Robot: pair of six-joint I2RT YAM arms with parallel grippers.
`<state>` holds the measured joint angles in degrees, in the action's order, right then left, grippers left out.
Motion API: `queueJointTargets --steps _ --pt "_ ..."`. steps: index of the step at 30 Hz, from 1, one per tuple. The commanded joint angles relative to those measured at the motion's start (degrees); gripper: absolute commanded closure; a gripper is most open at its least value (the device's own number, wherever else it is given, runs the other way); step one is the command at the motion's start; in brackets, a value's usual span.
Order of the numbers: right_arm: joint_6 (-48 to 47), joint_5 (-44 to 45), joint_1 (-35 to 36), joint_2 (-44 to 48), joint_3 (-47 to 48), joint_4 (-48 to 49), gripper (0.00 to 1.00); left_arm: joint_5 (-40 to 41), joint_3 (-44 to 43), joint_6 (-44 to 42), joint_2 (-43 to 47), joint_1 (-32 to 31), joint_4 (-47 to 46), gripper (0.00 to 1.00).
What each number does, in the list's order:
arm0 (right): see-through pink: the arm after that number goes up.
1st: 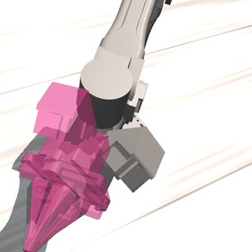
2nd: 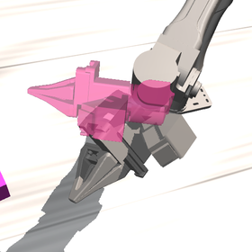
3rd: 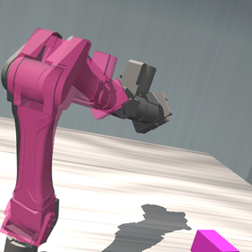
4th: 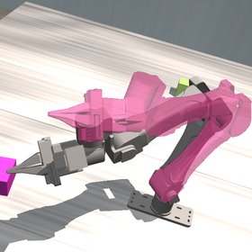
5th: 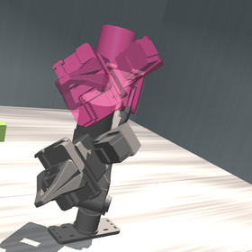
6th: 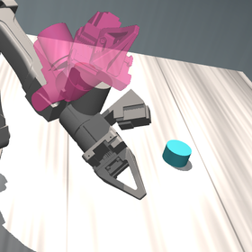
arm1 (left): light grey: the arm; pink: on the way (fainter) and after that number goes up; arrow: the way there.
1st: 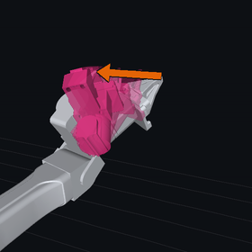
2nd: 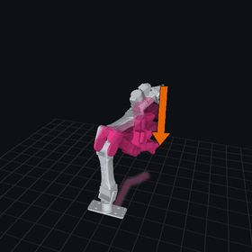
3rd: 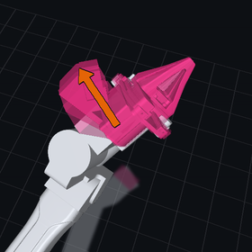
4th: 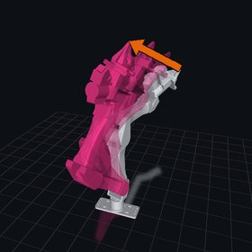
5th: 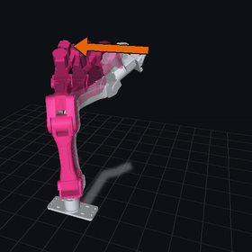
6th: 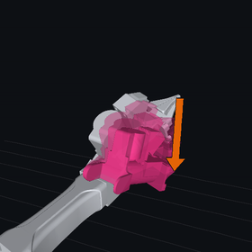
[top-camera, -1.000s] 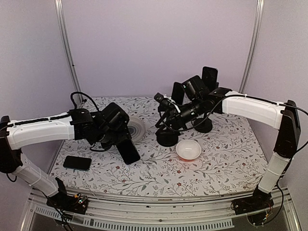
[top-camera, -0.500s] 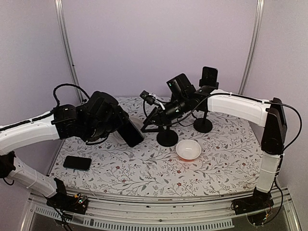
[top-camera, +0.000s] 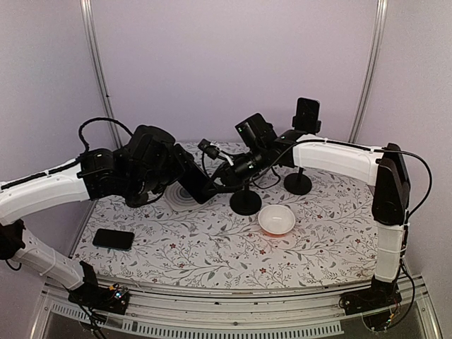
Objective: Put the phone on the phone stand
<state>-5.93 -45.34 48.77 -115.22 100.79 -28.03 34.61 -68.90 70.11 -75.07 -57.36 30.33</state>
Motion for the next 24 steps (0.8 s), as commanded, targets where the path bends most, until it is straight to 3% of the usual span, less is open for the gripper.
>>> queueJointTargets --steps 1,2,3,4,8,12,17,24 --pt "0.4 1.0 0.2 -0.5 2.4 0.9 1.0 0.6 -0.3 -0.9 0.4 -0.6 -4.8 0.27" --pt "0.2 1.1 0.1 0.1 2.3 0.9 1.0 1.0 0.5 -1.4 0.9 -0.6 -5.6 0.12" --pt "0.0 0.8 -0.1 0.8 2.2 0.9 1.0 1.3 1.8 -2.4 1.6 -0.4 -7.0 0.03" --pt "-0.4 0.0 -0.6 1.6 1.8 0.9 1.0 2.0 3.2 -4.2 2.5 -0.2 -9.0 0.01" --pt "-0.9 -6.5 -3.6 5.8 -1.3 2.2 1.0 -3.0 13.5 -23.4 9.5 0.1 -28.9 0.01" --pt "-2.5 -11.5 -5.5 10.0 -5.4 3.8 1.0 -18.3 21.7 -40.3 14.9 2.6 -44.3 0.01" --pt "-4.2 -14.3 -6.8 14.8 -11.5 6.7 1.0 -40.5 21.5 -46.1 14.5 10.3 -47.3 0.02" --pt "-4.7 -18.8 -7.5 17.5 -13.0 6.9 1.0 -54.1 17.7 -46.7 7.5 13.2 -53.4 0.13"
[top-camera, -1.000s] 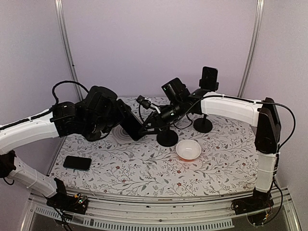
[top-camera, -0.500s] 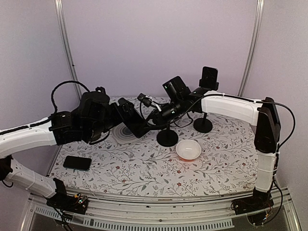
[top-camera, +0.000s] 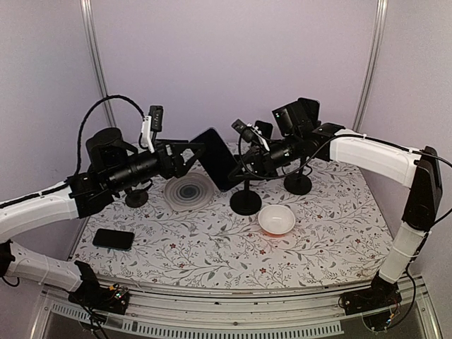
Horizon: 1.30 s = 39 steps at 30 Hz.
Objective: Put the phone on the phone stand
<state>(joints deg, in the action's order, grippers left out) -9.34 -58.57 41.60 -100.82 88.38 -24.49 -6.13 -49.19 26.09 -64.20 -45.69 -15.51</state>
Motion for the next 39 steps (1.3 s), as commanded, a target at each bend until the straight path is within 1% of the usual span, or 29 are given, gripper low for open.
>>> queueJointTargets --steps 1,2,3,7,10,12,16,18,20,22,24,27,30,33,35,36,37,38,39 --pt "-1.2 -5.6 -0.4 3.3 -0.6 3.4 1.0 -15.4 -2.4 -2.1 -4.5 1.8 -9.0 0.16" --pt "-1.2 -5.7 -0.4 3.4 -0.6 3.4 1.0 -17.2 -3.0 -1.8 -5.6 2.0 -9.8 0.19" --pt "-1.2 -5.7 -0.4 3.6 -0.7 3.4 1.0 -18.9 -3.8 -1.7 -6.7 2.2 -10.4 0.25" --pt "-1.2 -5.1 -0.5 4.0 -1.4 3.4 1.0 -25.7 -5.8 -0.1 -10.6 3.0 -13.3 0.53" --pt "-1.1 -4.9 -0.6 4.4 -1.8 3.5 1.0 -28.5 -5.8 0.6 -11.4 3.4 -16.3 0.64" --pt "-1.1 -5.1 -0.9 4.5 -2.1 3.5 1.0 -29.7 -6.3 0.3 -11.9 3.6 -16.4 0.71" --pt "-0.8 -5.8 -1.4 4.6 -2.9 4.0 1.0 -30.9 -6.9 0.1 -12.3 4.2 -16.2 0.73" --pt "-0.6 -6.4 -1.6 4.8 -2.9 4.2 1.0 -30.8 -7.0 0.3 -12.3 4.3 -16.0 0.64" --pt "-0.4 -7.2 -1.9 5.2 -2.9 4.4 1.0 -29.4 -7.0 0.3 -12.0 4.3 -15.2 0.52" --pt "-0.1 -8.0 -2.5 5.5 -2.9 4.7 1.0 -28.7 -6.8 0.1 -11.6 4.4 -14.9 0.49" --pt "0.3 -8.3 -3.0 5.8 -2.9 4.8 1.0 -28.5 -6.8 -0.2 -11.4 4.6 -14.0 0.5" --pt "0.5 -8.7 -3.6 6.0 -3.0 5.0 1.0 -28.9 -7.0 -0.3 -11.8 4.7 -13.1 0.54" --pt "0.6 -8.5 -3.7 6.2 -3.6 5.3 1.0 -30.4 -7.8 -0.1 -13.0 4.8 -13.6 0.63" --pt "0.8 -8.6 -3.7 6.1 -4.0 5.8 1.0 -31.7 -9.0 0.8 -14.8 4.8 -15.2 0.67" --pt "1.0 -8.5 -3.7 6.0 -4.1 6.2 1.0 -32.4 -10.0 1.1 -16.1 4.8 -16.4 0.74" --pt "1.1 -8.5 -3.7 5.8 -4.2 6.2 1.0 -32.6 -10.6 1.1 -16.7 4.9 -16.6 0.79" --pt "1.0 -8.3 -3.7 5.7 -4.2 6.2 0.99 -33.2 -11.3 1.0 -17.4 5.0 -16.8 0.87" --pt "1.0 -8.3 -3.7 5.6 -4.1 6.2 0.98 -33.8 -12.1 1.0 -17.9 5.1 -16.7 0.93" --pt "0.9 -8.3 -3.9 5.6 -4.1 6.1 0.95 -34.4 -12.9 0.8 -18.5 5.2 -16.5 0.98"
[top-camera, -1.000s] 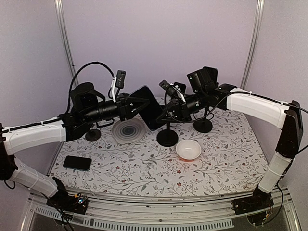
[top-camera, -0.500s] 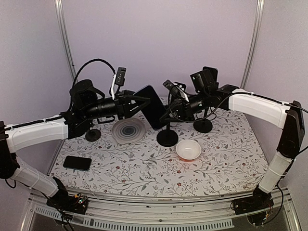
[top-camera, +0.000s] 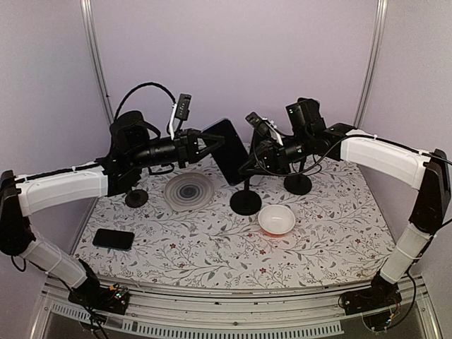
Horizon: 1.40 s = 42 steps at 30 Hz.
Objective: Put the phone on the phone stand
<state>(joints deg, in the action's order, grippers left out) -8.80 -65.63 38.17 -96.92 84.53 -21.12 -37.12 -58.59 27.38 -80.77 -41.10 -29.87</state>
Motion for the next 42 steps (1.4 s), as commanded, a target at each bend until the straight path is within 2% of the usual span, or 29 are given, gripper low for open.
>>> queueJointTargets --steps 1,3,4,5,7,12,18,23,32,36,42 --pt "0.2 -1.3 -0.9 1.9 0.0 1.9 0.85 -4.1 -4.1 -0.7 -2.3 0.8 -1.8 1.0" --pt "-1.0 -1.5 -3.5 2.6 0.0 0.1 0.54 -5.8 -5.9 -2.1 -3.0 1.6 0.5 1.0" --pt "-1.4 -1.5 -5.3 3.2 -0.3 -0.4 0.45 -7.1 -6.9 -3.0 -3.3 2.2 2.2 1.0" --pt "-2.0 -1.1 -7.5 3.9 -0.8 -0.6 0.37 -8.8 -8.0 -4.1 -3.5 3.2 4.1 1.0" --pt "-2.6 0.4 -11.2 5.0 -2.0 -0.8 0.32 -12.7 -10.7 -7.2 -4.0 4.4 9.6 1.0" --pt "-5.9 11.2 -13.4 6.4 -4.2 -1.4 0.31 -16.3 -20.9 -23.3 -6.4 7.1 33.6 1.0" --pt "-7.5 17.2 -13.3 -0.3 -1.7 -3.2 0.31 -18.7 -29.2 -32.0 -10.0 9.5 51.7 1.0" --pt "-6.5 19.7 -13.3 -6.4 3.2 -4.7 0.26 -18.4 -26.2 -30.7 -7.8 9.5 50.0 1.0" --pt "-6.3 17.8 -12.0 -11.9 8.3 -6.0 0.24 -17.7 -22.4 -29.9 -5.9 9.5 49.3 1.0" --pt "-6.0 17.3 -11.1 -13.4 9.9 -6.4 0.26 -17.6 -22.5 -29.8 -5.8 9.4 49.3 1.0" --pt "-5.2 16.3 -10.7 -14.9 11.4 -7.2 0.35 -17.5 -22.2 -29.6 -5.5 9.4 49.4 1.0"
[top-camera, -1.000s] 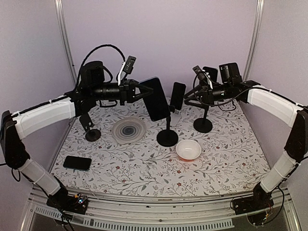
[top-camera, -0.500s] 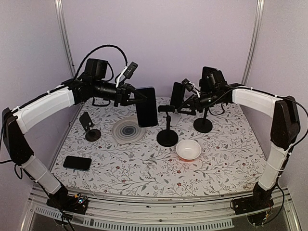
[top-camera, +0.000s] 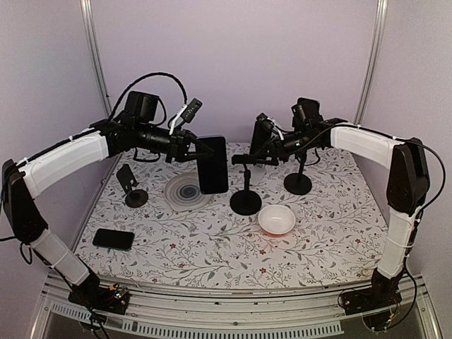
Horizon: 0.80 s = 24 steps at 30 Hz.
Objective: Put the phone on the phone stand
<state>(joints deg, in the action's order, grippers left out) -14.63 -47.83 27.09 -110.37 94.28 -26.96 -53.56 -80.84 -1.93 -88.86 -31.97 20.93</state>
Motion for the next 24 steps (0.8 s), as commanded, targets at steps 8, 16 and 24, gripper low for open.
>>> queueJointTargets --steps 8,16,24 --pt "1.0 -3.3 0.5 -1.8 1.6 -2.1 0.57 -0.5 0.7 -0.6 3.1 0.2 -1.5 1.0" --pt "-0.8 -8.7 0.4 -1.6 1.0 -2.5 0.9 -0.8 -0.3 -2.4 3.0 0.2 0.4 1.0" --pt "-4.3 -15.6 4.7 -1.6 2.0 -3.6 1.0 -7.5 -7.1 -7.2 0.0 -0.2 8.7 1.0"
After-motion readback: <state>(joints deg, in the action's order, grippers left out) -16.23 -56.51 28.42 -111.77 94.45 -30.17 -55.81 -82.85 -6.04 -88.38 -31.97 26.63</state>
